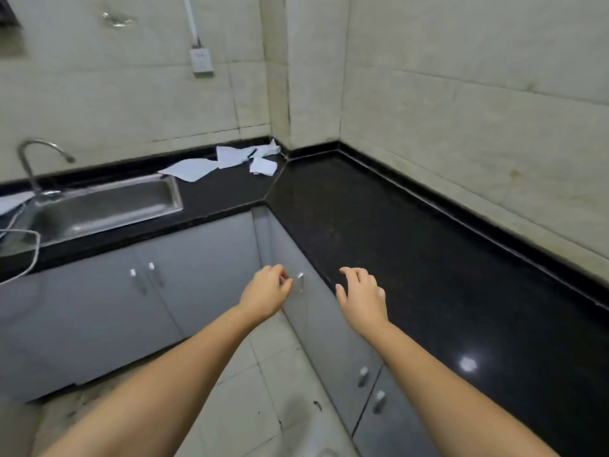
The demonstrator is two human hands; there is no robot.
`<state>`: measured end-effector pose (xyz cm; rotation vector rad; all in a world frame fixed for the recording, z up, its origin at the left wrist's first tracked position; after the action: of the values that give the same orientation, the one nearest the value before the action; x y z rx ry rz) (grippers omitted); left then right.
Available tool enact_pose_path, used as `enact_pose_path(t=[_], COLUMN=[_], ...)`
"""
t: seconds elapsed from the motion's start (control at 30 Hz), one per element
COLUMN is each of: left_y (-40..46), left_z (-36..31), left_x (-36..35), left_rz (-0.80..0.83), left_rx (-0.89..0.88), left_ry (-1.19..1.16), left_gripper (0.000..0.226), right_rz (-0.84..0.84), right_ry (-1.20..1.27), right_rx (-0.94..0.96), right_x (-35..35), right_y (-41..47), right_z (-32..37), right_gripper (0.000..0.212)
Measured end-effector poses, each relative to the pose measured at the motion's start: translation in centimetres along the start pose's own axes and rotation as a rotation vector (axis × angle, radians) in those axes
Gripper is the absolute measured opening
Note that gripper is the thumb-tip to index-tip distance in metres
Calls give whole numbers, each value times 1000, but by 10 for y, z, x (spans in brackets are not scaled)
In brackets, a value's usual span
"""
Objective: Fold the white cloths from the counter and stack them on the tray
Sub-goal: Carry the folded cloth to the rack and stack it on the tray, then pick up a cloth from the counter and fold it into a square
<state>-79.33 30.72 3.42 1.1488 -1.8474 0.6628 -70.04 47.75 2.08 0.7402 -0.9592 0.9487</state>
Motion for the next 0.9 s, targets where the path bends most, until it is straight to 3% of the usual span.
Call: enact_pose_path(t=[0.53,0.9], left_y=[248,463], left_z=[105,200], left_x=[21,58], left_rz=[61,122], left_rx=[136,61], left_ry=[33,4], left_gripper=[28,28], right_rz=[243,271], right_ry=[-87,-80], right_rx=[230,107], right_x=[-102,-176], right_y=[279,480], right_z=[70,139], right_gripper=[43,44])
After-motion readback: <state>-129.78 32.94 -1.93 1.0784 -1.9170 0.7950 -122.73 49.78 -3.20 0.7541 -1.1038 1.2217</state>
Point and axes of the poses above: each hand's wrist, its own y-axis towards the middle knuckle, its own x-axis out of the back of the hand, z = x × y, the point moved 1 cm from there along y, towards the middle knuckle, and after that the axes turned 1 degree about y, right-handed, at the moved point
